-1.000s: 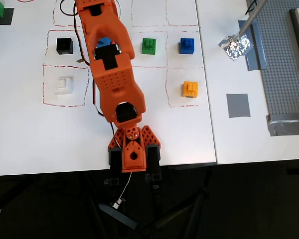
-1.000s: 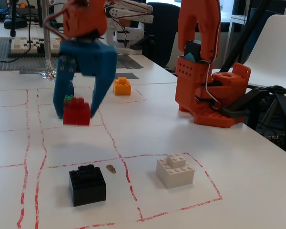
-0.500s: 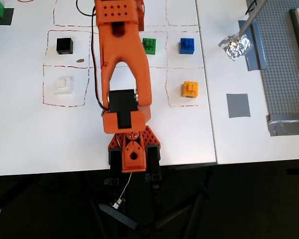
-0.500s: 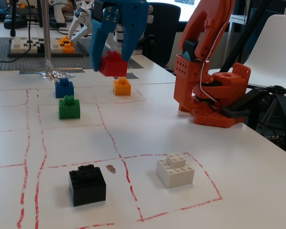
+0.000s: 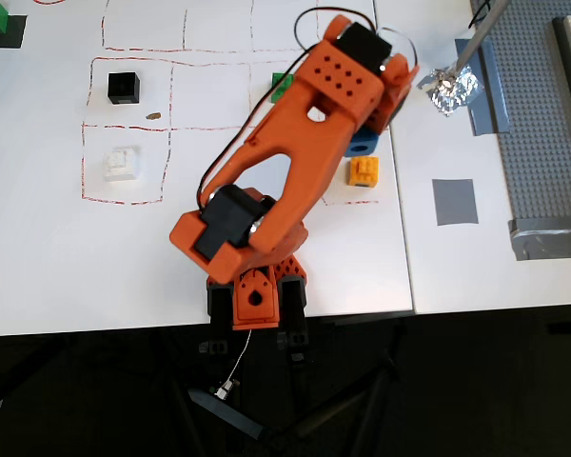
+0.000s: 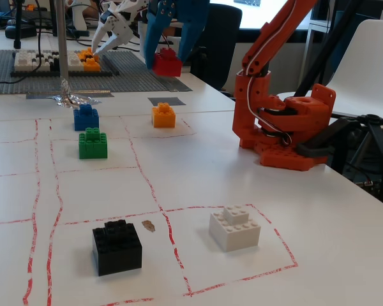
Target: Grab the block and put it in the grey marker
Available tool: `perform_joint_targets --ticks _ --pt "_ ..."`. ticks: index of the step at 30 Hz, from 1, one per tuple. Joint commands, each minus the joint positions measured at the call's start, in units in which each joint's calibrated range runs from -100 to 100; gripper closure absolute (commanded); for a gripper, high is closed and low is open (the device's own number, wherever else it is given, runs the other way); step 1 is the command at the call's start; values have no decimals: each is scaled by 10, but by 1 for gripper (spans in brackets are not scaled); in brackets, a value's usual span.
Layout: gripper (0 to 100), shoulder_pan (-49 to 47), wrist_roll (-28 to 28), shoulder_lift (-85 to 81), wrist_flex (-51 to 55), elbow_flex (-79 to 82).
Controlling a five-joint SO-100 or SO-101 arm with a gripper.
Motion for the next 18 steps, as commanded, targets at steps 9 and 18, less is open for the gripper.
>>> perform_joint_targets --ticks 9,18 --pt "100 169 54 112 -103 -102" --pt "100 236 73 248 -141 -219"
